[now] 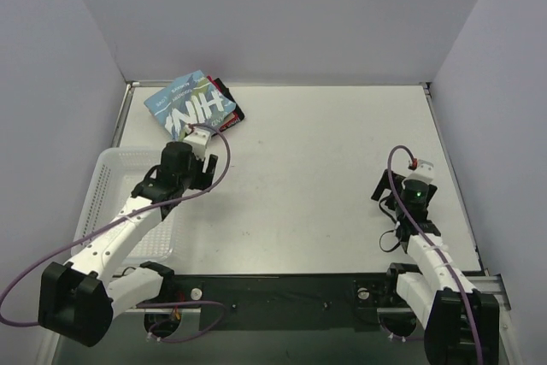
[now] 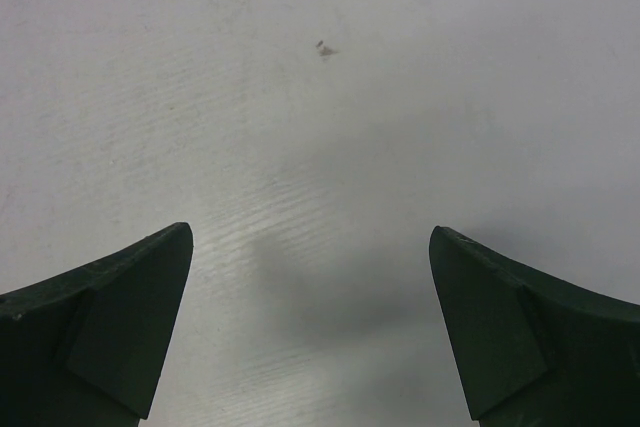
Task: Fold and stack the t-shirts
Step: Put the neatly folded tshirt into the corner of the board with the left arm
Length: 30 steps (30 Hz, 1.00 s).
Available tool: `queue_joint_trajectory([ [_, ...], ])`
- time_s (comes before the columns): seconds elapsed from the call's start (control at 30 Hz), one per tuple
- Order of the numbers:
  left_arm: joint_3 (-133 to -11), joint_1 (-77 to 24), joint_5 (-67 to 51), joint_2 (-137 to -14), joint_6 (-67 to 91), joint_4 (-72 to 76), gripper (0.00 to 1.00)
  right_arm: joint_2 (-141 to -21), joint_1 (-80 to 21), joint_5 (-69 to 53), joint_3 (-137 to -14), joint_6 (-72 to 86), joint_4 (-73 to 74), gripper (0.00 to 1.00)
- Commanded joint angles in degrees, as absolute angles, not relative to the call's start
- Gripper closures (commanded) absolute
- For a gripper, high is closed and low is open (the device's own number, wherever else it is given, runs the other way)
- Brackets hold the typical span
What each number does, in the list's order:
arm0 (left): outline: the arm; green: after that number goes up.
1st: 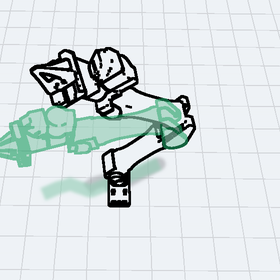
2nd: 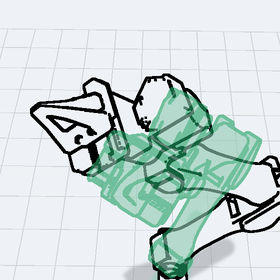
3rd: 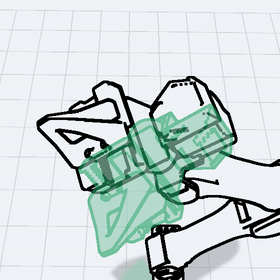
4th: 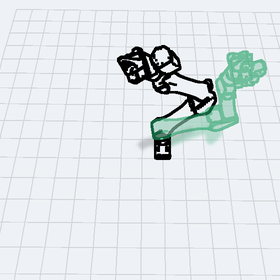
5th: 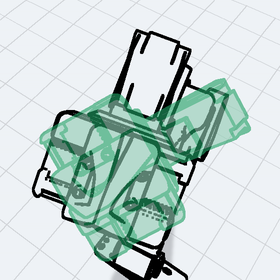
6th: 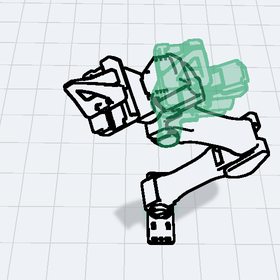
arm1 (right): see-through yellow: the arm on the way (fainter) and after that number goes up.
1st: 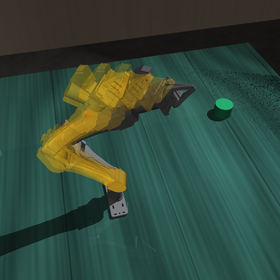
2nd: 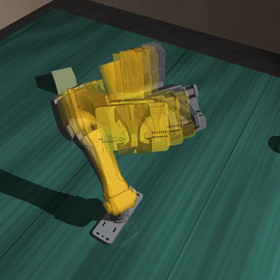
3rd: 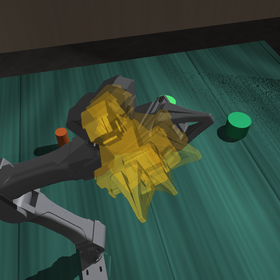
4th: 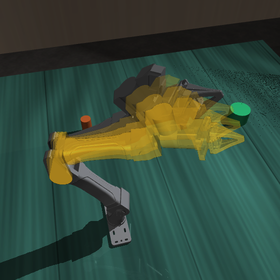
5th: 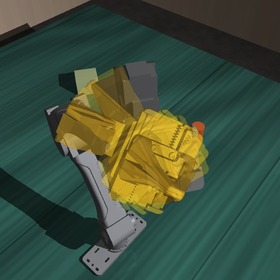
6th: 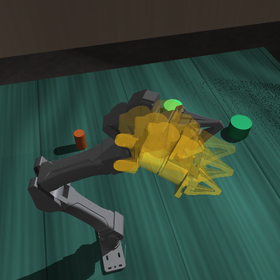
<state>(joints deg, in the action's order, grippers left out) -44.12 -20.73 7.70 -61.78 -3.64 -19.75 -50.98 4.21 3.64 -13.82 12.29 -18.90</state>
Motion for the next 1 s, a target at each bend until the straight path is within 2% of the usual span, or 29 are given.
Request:
queue_joint_trajectory([
  [0.0, -40.35, -20.39, 21.17, -61.52, 3.96, -9.86, 0.12, -50.36, 4.57, 3.51, -8.80, 10.72, -33.38, 0.00],
  [0.1, -36.49, -20.22, 26.88, -61.96, 2.81, -5.72, 0.12, -51.15, 4.57, 4.13, -8.26, 11.16, -33.76, 0.00],
  [0.43, -28.57, -19.86, 26.11, -62.23, 0.79, 4.04, 0.13, -53.09, 4.57, 3.69, -9.32, 10.90, -34.36, 0.00],
  [0.97, -26.54, -19.86, 21.62, -61.96, 4.92, 2.99, 0.14, -53.35, 4.57, 3.34, -9.40, 10.90, -34.37, 0.00],
])
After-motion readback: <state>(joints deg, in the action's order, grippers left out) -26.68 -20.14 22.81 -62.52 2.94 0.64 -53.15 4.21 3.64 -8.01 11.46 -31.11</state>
